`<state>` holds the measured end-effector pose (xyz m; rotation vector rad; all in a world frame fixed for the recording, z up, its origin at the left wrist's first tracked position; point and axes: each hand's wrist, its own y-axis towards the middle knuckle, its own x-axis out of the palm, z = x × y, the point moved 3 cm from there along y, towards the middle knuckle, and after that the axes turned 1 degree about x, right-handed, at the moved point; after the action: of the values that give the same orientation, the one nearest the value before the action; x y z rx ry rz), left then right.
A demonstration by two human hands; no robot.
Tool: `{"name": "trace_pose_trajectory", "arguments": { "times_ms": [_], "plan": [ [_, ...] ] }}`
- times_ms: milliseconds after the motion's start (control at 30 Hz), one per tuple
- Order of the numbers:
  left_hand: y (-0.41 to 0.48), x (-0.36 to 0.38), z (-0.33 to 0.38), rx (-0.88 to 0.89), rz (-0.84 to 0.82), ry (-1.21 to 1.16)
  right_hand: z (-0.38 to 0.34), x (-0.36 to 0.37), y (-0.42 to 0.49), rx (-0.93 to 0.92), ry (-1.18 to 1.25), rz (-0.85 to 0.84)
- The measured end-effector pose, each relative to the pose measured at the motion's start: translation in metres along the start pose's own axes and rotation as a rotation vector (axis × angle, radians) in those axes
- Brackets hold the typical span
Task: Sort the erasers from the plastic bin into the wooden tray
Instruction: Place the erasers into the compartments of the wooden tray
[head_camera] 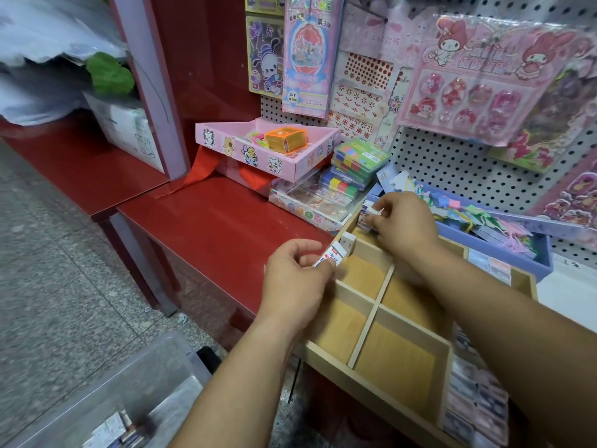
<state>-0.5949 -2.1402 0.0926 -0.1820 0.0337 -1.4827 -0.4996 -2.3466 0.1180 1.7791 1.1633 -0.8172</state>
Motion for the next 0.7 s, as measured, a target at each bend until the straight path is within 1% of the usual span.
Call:
{"name": "trace_pose_trajectory", "arguments": {
  "times_ms": [133, 300, 433, 567, 633, 700],
  "plan": [
    [0.000, -0.001, 0.002, 0.020, -0.025, 0.023, -0.008, 0.006, 0.006, -0.036, -0.160, 0.003],
    [0.002, -0.001, 0.003, 0.026, -0.029, 0.021, -0.010, 0.013, 0.010, -0.053, -0.234, -0.003],
    [0.002, -0.002, 0.003, 0.029, -0.028, 0.036, -0.012, 0.012, 0.009, -0.048, -0.277, 0.024],
    [0.002, -0.004, 0.003, 0.035, -0.022, 0.041, -0.017, 0.001, -0.001, -0.033, -0.172, 0.044],
    [0.001, -0.003, 0.004, 0.045, -0.018, 0.048, -0.028, -0.010, -0.015, -0.070, 0.010, 0.028],
    [0.001, -0.003, 0.004, 0.051, -0.013, 0.045, -0.041, -0.019, -0.037, -0.089, 0.264, -0.098]
  ]
}}
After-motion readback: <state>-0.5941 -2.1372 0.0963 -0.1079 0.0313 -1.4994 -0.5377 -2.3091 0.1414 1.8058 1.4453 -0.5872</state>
